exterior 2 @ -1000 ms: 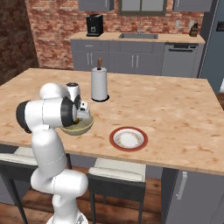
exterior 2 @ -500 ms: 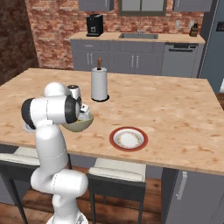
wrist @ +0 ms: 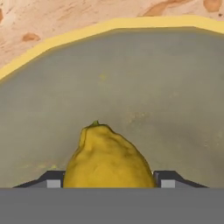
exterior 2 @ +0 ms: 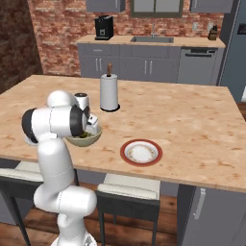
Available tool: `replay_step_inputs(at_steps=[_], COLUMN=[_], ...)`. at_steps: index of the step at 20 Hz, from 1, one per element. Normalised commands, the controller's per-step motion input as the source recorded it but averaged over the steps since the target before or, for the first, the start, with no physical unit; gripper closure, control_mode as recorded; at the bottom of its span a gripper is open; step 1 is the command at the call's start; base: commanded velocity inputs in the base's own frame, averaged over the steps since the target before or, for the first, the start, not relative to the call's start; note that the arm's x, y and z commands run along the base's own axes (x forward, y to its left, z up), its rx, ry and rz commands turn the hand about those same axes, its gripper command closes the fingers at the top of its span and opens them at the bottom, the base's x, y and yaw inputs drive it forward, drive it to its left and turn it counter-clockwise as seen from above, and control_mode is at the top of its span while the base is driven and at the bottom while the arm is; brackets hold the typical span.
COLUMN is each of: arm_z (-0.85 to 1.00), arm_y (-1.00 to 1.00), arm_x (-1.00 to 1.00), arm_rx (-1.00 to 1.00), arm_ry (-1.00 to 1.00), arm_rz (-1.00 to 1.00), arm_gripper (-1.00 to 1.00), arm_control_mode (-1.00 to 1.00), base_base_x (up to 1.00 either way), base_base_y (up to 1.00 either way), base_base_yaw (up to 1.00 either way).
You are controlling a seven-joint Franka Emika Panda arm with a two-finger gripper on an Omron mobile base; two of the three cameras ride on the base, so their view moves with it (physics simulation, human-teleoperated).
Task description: Pick the chicken drumstick and lemon from their plates and place them in the bowl. Then put the bowl in the fridge.
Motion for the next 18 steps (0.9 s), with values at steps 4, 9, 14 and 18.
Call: replay_step_inputs(at_steps=[4,9,14,18], arm_z=[0.19,0.30,0.45,0.46], arm_y=[0.00,0.00,0.00,0.24], arm_x=[-0.29,-0.31,-0.38,-0.63], arm_rx=[0.06,0.05,0.03,0.00], arm_ry=[0.03,0.00,0.00,0.00], arm_rz=[-0.06,-0.02,0.00,0.00], arm_gripper=[-1.00,-1.00,-1.00,-1.00], arm_control_mode=[-1.00,-1.00,-1.00,-1.00], base_base_x=[0.00,0.00,0.00,0.00], base_base_y=[0.00,0.00,0.00,0.00], base_base_yaw=[0.00,0.00,0.00,0.00])
